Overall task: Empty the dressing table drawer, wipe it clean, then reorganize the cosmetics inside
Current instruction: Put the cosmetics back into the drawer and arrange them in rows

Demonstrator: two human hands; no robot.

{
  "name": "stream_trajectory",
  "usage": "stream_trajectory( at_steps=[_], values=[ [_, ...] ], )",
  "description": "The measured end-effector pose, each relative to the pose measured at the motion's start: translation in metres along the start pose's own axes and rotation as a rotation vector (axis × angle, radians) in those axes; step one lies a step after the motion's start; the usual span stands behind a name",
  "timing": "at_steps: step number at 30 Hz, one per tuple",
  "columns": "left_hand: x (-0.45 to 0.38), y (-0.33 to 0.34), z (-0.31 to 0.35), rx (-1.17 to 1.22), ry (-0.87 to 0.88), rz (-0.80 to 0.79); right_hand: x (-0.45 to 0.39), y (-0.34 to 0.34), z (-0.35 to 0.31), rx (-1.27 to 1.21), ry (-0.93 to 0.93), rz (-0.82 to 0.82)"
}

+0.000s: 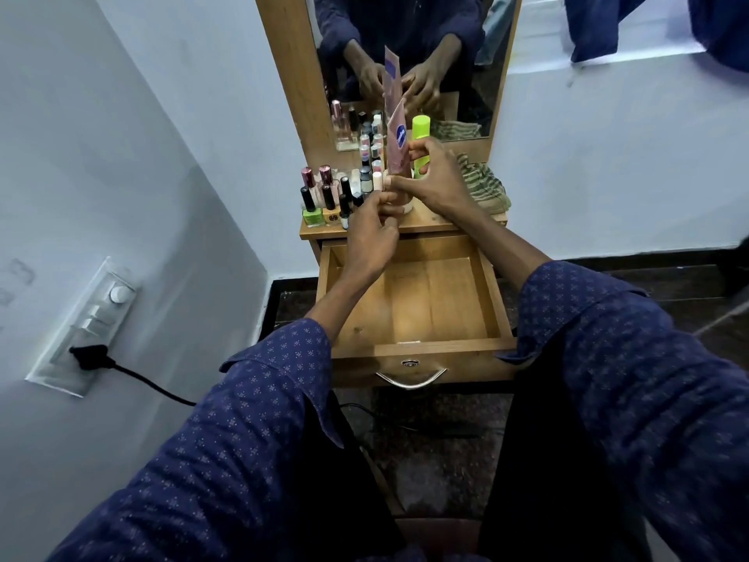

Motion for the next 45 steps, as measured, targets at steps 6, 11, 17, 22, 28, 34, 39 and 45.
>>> stream_trajectory(
  at_steps=[6,11,17,22,28,34,39,45],
  values=[
    [0.006,-0.003,-0.002,0.04,0.017,0.031,0.012,-0.007,0.004,0.008,0.071,0.084],
    [0.02,0.008,-0.003,-0.038,0.059,0.035,0.056,-0.028,0.009,-0.077,0.121,0.195],
    [0.046,0.052,-0.02,-0.033,-0.059,-0.162,0.134,-0.029,0.032,0.172,0.251,0.15],
    [0.064,0.083,-0.047,-0.01,-0.257,-0.274,0.164,-0.025,0.056,0.277,0.301,0.061],
    [0.066,0.1,-0.065,-0.022,-0.392,-0.441,0.164,-0.018,0.068,0.428,0.301,0.05],
    [0.069,0.101,-0.074,0.001,-0.451,-0.452,0.165,-0.007,0.07,0.549,0.321,-0.062],
    [0.067,0.1,-0.081,0.051,-0.481,-0.449,0.167,-0.005,0.063,0.626,0.31,-0.151],
    [0.069,0.102,-0.079,0.044,-0.474,-0.516,0.168,0.0,0.059,0.766,0.276,-0.196]
  ],
)
Point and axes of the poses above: each hand's wrist, its own x-axis away from the middle knuckle, its own y-axis out of the palm, z = x × y, the point moved 5 cm from there along -x, towards the middle knuckle, and after that the axes turned 3 degrees about -z, right-handed, at the moved point
